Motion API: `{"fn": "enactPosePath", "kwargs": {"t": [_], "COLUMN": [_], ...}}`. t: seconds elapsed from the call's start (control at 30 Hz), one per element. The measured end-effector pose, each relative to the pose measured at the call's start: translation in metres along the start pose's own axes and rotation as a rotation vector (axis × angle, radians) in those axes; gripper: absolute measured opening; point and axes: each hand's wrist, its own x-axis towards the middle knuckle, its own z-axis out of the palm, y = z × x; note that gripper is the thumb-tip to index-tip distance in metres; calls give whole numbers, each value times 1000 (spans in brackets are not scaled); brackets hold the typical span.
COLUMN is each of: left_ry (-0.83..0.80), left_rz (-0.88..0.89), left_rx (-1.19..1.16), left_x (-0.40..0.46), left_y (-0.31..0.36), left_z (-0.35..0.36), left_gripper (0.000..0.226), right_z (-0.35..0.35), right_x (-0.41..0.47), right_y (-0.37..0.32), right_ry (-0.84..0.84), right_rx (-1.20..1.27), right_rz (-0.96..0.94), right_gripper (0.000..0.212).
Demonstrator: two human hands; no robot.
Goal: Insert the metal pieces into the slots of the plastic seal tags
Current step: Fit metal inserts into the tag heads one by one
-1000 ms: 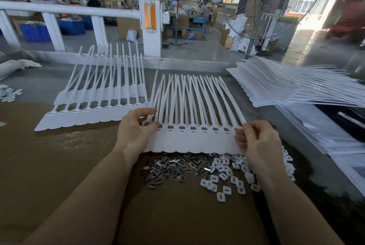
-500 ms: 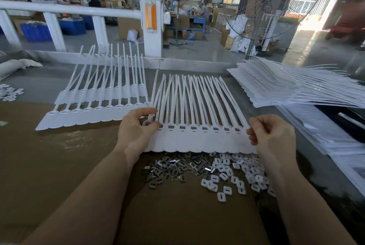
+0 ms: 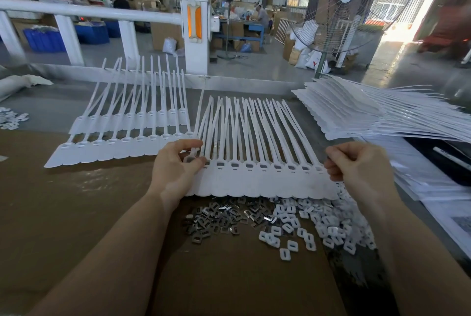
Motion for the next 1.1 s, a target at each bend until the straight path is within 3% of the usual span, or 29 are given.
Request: {"fn": "enactPosePath", "kwargs": {"t": [0.47, 0.6, 1.1], "left_ry": [-7, -8, -13], "left_rz": [2, -1, 8], "left_rx": [-16, -14, -8], "left_x": [0, 1, 1], "left_y": [0, -2, -2], "left_z": [0, 0, -1], "left_gripper": [27, 27, 27], "right_z": [17, 19, 17], "right_x": [-6, -6, -10], "right_y": [0, -2, -2], "right_ry": [-176, -226, -215], "right_rx": [245, 306, 300], "right_rz": [159, 193, 120], "right_gripper": [22, 13, 12]}}
